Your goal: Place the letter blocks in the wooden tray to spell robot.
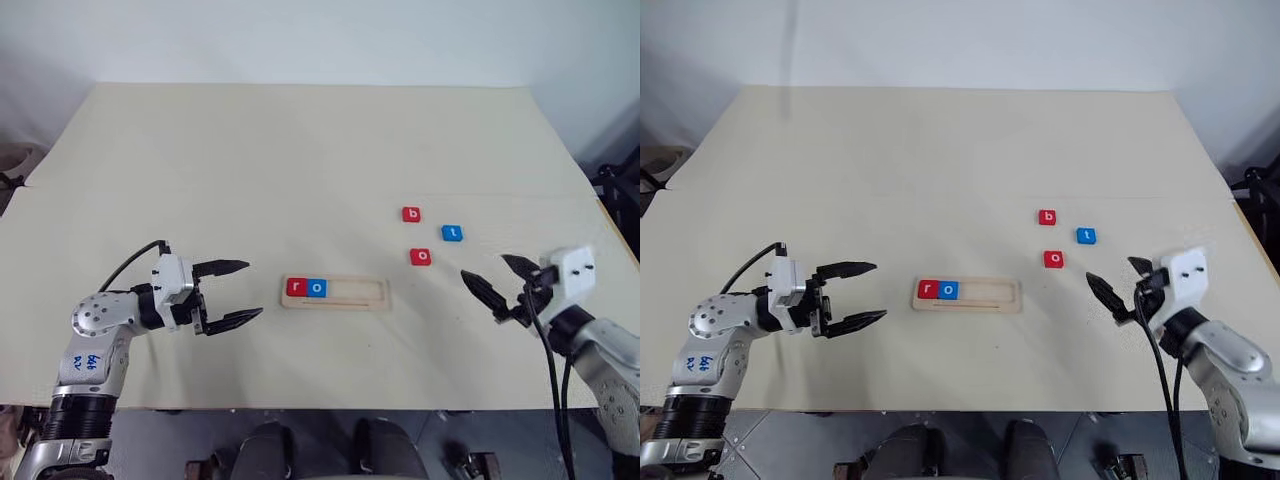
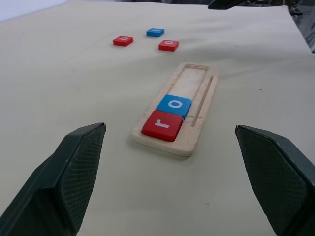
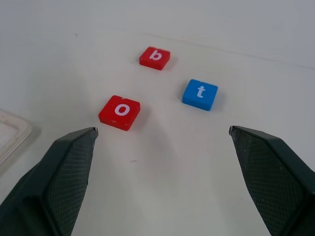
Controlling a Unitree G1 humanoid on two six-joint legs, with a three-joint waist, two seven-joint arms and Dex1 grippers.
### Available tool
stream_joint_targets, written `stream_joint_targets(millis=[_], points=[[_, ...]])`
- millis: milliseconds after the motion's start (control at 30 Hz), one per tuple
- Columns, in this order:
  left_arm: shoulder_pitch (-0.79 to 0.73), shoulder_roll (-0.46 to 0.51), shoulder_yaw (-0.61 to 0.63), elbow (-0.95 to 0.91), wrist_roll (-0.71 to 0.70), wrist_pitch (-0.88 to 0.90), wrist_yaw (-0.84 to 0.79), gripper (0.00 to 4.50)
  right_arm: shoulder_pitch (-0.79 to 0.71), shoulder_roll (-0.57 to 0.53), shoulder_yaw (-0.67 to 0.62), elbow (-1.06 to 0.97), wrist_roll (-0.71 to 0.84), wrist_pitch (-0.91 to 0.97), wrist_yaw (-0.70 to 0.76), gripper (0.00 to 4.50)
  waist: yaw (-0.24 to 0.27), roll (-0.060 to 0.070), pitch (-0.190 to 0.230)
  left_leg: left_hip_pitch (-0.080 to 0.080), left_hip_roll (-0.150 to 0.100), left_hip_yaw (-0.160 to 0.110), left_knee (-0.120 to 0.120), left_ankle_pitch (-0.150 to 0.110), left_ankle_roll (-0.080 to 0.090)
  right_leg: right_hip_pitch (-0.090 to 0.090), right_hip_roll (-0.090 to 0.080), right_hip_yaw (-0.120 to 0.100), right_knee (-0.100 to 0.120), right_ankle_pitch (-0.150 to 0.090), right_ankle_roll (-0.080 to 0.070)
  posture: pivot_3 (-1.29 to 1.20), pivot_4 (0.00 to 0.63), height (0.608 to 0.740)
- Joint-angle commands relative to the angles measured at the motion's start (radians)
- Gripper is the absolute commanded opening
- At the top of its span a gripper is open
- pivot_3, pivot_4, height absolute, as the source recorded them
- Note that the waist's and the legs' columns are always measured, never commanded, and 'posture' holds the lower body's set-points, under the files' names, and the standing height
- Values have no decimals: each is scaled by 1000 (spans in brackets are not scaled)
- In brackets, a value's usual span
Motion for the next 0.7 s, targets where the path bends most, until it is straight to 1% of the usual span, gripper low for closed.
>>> stream_joint_targets(millis=[33, 133, 233, 300, 500, 700], points=[[-1, -18, -4, -61, -14, 7, 28, 4470, -102, -19, 46, -1, 0, 127, -64, 4500, 2, 0, 0, 0, 0, 0, 0, 0, 0, 0, 0, 0, 0, 0, 0, 0, 150, 740], [-2, -42, -18, -89, -15, 18, 49, 4470, -227, 21, 108, 76, -40, 189, -131, 4500, 0, 0, 0, 0, 0, 0, 0, 0, 0, 0, 0, 0, 0, 0, 0, 0, 150, 740], [5, -55, -28, -107, -9, 21, 64, 4470, -321, 53, 160, 173, -98, 192, -172, 4500, -5, 0, 0, -1, 0, 0, 0, 0, 0, -1, 0, 0, 0, 0, 0, 0, 150, 740], [12, -59, -30, -118, -9, 23, 71, 4470, -362, 71, 171, 219, -124, 185, -192, 4500, -9, 0, 0, -1, 0, 1, 0, 0, 0, -1, 0, 0, 0, 0, 0, 0, 150, 740], [42, -46, -8, -141, -18, 24, 91, 4470, -405, 73, 173, 232, -147, 196, -185, 4500, -17, 0, 0, -2, 0, 1, -1, 0, 0, -2, 0, -1, 0, 0, 0, 0, 150, 740], [54, -49, -3, -147, -13, 21, 104, 4470, -391, 60, 168, 162, -130, 235, -154, 4500, -16, 0, 0, -2, 0, 1, -1, 0, -1, -2, 0, 0, 0, 0, 0, 0, 150, 740]])
